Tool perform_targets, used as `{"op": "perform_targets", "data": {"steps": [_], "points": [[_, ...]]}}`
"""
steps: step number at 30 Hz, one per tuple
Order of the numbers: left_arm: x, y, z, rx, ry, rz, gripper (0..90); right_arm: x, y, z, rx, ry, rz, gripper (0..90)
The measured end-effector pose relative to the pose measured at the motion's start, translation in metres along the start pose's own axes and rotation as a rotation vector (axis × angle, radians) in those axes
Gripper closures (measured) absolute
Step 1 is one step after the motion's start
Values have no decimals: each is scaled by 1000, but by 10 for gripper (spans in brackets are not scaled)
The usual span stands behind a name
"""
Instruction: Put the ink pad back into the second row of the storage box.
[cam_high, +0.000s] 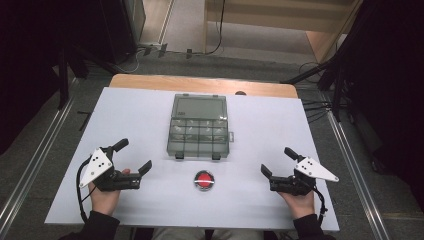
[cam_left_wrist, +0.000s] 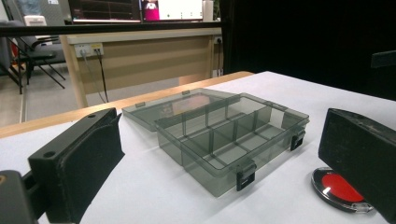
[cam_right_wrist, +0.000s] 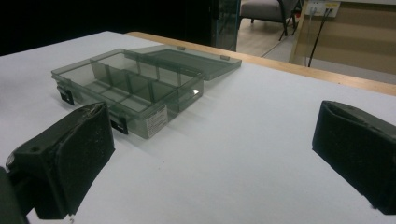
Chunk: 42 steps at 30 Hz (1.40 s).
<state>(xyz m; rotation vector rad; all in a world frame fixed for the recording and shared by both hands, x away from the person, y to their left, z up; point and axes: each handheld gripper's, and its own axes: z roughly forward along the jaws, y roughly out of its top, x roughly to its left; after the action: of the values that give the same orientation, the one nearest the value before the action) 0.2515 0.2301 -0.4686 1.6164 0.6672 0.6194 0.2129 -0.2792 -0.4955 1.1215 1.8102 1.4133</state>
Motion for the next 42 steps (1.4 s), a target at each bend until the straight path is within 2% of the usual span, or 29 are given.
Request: {"op": "perform_targets", "data": {"steps": [5,11,18,21,27,31,32,33,42], "points": [[0,0,0,0,-4,-2,0,2,-1,3,19,14,-11,0],[0,0,0,5,-8,0,0,9,-4,10,71,39,-48,0],[-1,0,-1,0,-12,-1,0,17,-5,15,105,65,-89,0],[-1,0,-1,0,-13,-4,0,24,-7,20,154,86,-135,0],[-1,0,-1,4,-16,0,0,34,-9,27,218,130,-172,0],[-1,0,-1,4,-15,0,0,41,-8,30,256,144,-202,0],[-1,0,-1,4,-15,0,0,41,-8,30,256,144,-202,0],[-1,0,-1,0,-13,-4,0,44,-7,32,281,146,-210,0],[0,0,-1,4,-11,-7,0,55,-4,41,326,189,-198,0]]}}
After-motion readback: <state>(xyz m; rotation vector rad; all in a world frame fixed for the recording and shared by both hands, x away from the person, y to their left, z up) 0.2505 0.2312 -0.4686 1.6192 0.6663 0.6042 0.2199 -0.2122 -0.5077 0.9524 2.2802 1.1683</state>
